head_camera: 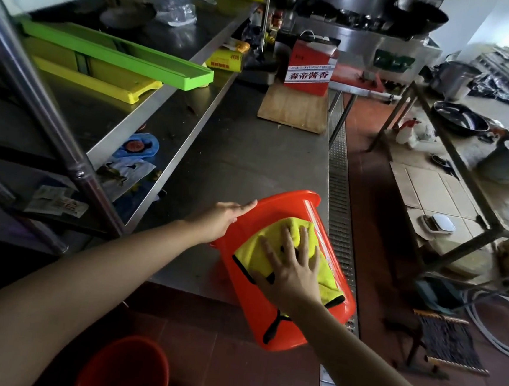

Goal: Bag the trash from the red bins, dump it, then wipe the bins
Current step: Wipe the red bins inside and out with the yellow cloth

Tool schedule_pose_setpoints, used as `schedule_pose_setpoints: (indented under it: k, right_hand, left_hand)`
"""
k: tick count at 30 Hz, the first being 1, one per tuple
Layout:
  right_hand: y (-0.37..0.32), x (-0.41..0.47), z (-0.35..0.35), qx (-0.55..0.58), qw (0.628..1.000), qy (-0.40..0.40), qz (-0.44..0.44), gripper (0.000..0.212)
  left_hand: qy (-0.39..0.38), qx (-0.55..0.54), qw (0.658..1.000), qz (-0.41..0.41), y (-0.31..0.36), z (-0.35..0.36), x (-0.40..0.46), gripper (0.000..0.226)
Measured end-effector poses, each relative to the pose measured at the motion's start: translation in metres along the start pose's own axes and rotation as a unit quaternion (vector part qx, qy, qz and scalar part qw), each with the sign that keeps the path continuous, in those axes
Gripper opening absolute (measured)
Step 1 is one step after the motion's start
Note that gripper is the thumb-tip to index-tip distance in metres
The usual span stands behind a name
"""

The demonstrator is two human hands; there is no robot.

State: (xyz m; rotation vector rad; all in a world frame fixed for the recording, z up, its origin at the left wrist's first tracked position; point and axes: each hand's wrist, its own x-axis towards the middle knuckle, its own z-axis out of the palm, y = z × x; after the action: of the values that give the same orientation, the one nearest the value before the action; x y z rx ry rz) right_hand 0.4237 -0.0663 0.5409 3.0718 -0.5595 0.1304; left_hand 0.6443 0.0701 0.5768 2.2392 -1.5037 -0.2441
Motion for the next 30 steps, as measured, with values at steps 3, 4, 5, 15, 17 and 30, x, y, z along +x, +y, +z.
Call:
schedule_pose_setpoints:
  k: [3, 4, 5, 15, 17, 30]
  right_hand:
    - [-0.024, 0.009, 0.008, -0.040, 0.998, 0.014, -0.042, 0.074]
    - [-0.029, 0.015, 0.007, -0.045, 0.998, 0.014, -0.045, 0.073]
    - [-0.032, 0.020, 0.006, -0.047, 0.998, 0.014, -0.046, 0.073]
    - [0.049, 0.073, -0.007, 0.173, 0.983, 0.015, 0.058, 0.073]
    - [0.070, 0.081, -0.012, 0.262, 0.960, 0.001, 0.102, 0.071]
    - [-0.036, 0.023, 0.022, -0.096, 0.987, 0.040, -0.119, 0.081]
  left_hand:
    - [-0.010, 0.010, 1.000, -0.003, -0.005, 0.002, -0.003, 0.070]
    - [-0.012, 0.011, 1.000, -0.006, -0.007, 0.003, -0.004, 0.070]
    - [-0.012, 0.011, 1.000, -0.009, -0.008, 0.004, -0.005, 0.072]
    - [-0.002, -0.052, 0.999, 0.007, -0.022, 0.016, -0.017, 0.088]
    - [0.008, -0.031, 0.999, 0.010, -0.022, 0.020, -0.019, 0.091]
    - [-0.002, 0.009, 0.999, -0.034, -0.009, 0.014, -0.006, 0.085]
